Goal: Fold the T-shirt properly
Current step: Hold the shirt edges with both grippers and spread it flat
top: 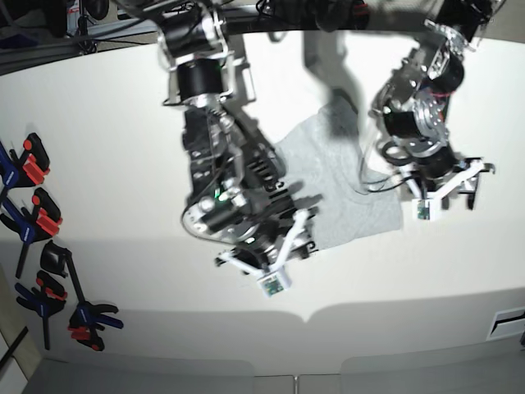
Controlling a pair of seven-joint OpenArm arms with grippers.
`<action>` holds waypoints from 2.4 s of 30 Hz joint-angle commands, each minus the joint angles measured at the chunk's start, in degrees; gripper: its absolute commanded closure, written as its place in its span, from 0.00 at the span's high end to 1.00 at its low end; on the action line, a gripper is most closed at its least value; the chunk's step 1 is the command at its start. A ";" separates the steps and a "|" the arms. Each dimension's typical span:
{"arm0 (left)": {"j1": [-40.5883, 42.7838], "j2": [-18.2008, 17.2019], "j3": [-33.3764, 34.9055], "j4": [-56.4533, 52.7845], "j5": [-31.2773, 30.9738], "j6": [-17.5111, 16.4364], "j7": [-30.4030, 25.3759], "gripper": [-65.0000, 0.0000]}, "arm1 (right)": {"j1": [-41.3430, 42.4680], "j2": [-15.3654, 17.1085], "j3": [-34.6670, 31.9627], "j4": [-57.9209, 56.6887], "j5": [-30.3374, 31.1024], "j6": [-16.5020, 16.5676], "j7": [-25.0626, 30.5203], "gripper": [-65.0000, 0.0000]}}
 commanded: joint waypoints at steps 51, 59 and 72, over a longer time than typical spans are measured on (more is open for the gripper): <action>2.86 -0.85 -0.17 -18.45 -19.04 -14.10 -29.83 0.47 | -9.05 7.89 -14.88 -4.57 3.56 -4.24 -6.38 0.33; 2.84 -0.87 -0.17 -18.45 -18.80 -14.16 -30.32 0.47 | -12.02 4.94 -14.78 8.57 4.13 -6.29 -9.79 0.34; 2.89 -0.87 -0.17 -18.45 -18.82 -14.12 -29.33 0.47 | -12.41 3.28 -5.62 1.46 -7.82 -4.44 3.34 0.33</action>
